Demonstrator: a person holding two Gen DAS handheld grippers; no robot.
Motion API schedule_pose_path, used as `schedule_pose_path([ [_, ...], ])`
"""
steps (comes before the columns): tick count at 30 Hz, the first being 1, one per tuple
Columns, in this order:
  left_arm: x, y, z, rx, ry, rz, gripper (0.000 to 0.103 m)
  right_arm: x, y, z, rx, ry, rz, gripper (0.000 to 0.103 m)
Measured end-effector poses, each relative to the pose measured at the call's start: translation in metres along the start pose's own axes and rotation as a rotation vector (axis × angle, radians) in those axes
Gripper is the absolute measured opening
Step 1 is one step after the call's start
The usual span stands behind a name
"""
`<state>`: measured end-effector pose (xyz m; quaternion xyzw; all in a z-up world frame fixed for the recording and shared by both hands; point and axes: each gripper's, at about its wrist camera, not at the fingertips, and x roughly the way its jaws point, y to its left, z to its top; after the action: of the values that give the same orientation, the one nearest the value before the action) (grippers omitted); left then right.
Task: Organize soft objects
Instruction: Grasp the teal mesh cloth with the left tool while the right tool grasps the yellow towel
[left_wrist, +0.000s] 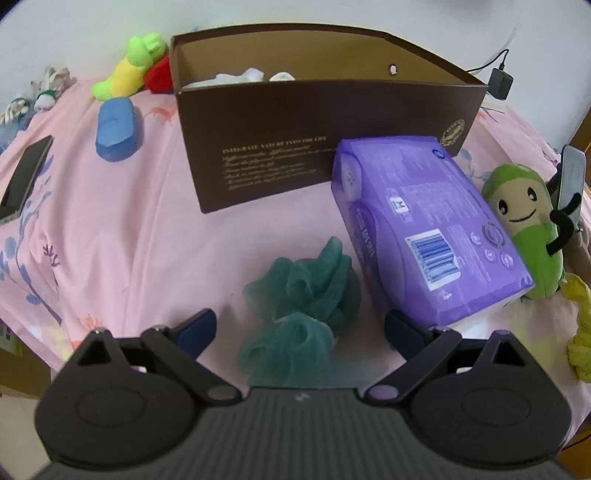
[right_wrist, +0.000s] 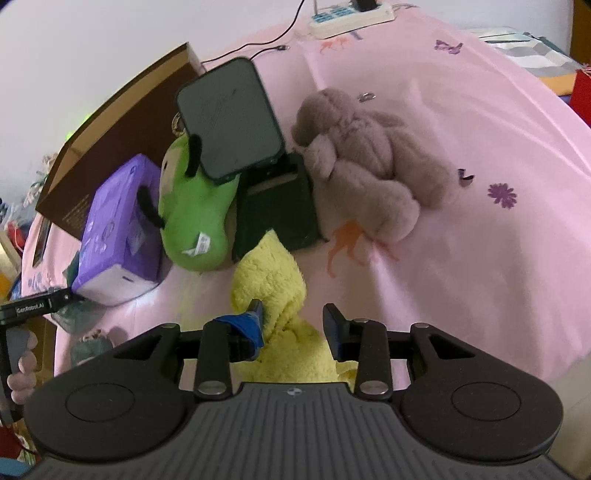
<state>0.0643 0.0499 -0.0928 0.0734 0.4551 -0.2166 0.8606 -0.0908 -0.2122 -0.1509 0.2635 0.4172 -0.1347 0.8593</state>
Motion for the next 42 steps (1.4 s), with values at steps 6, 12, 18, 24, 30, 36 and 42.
schedule_pose_path([
  [6,0.002,0.003,-0.002,0.026,0.005,-0.002,0.076,0.009,0.014,-0.002,-0.048,0.040,0.015,0.021],
  [12,0.004,0.007,-0.003,0.028,0.015,-0.019,0.067,0.021,0.030,-0.006,-0.084,0.097,0.043,0.024],
  [18,0.005,0.010,-0.003,0.033,0.018,-0.031,0.035,0.024,0.041,-0.009,-0.156,0.084,0.035,0.021],
  [24,0.001,0.016,0.002,0.014,0.007,-0.063,0.029,0.021,0.045,-0.007,-0.171,0.089,0.045,0.016],
  [30,-0.006,0.016,0.009,0.016,-0.013,-0.083,0.028,0.019,0.045,-0.001,-0.124,0.119,0.102,0.015],
  [36,-0.009,0.015,0.015,0.018,-0.027,-0.093,0.028,0.018,0.035,0.003,0.019,0.166,0.224,0.014],
  [42,-0.020,0.012,0.016,0.037,-0.050,-0.127,0.028,0.015,0.037,0.005,0.150,0.174,0.385,0.014],
])
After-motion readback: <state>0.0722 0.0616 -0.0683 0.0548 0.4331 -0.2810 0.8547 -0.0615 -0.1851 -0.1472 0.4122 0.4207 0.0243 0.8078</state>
